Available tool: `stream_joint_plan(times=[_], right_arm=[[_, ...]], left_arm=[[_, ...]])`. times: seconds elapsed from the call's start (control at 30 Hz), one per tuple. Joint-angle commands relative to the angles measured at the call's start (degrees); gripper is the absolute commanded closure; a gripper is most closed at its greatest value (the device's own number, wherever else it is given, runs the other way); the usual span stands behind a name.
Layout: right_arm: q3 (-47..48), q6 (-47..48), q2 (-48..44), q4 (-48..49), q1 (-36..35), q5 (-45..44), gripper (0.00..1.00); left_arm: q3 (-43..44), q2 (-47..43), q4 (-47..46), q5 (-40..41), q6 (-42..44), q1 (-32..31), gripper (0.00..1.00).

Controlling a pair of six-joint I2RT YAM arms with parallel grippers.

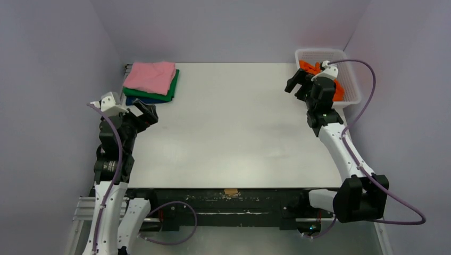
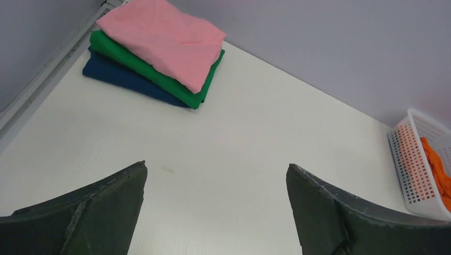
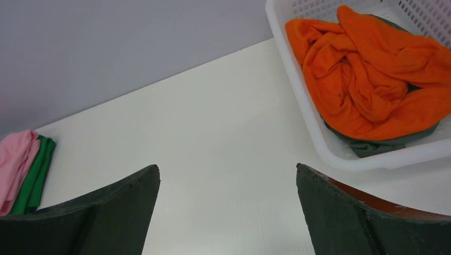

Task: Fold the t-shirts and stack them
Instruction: Grab crumpled tshirt from bin with the right arm

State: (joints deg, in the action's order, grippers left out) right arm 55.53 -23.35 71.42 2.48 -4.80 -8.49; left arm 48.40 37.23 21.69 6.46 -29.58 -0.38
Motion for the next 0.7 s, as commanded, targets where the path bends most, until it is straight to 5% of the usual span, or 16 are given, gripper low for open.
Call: stream_joint_plan(times=[0.0, 0.17, 0.67], right_arm=[[6.8, 1.6, -0.4, -5.6, 0.0, -2.8, 0.01], [17.8, 6.7, 9.7, -10.3, 2.1, -10.2, 0.01], [64.8, -0.9, 58.2, -17.3, 18.1, 5.3, 0.1]], left_arm=[[-1.6, -1.5, 3.6, 0.6, -0.3, 0.4, 0.0], [-1.7, -0.2, 4.6, 0.7, -0.2, 0.4, 0.0], [-4.4, -0.6, 6.0, 3.7, -1.2, 0.4, 0.0]])
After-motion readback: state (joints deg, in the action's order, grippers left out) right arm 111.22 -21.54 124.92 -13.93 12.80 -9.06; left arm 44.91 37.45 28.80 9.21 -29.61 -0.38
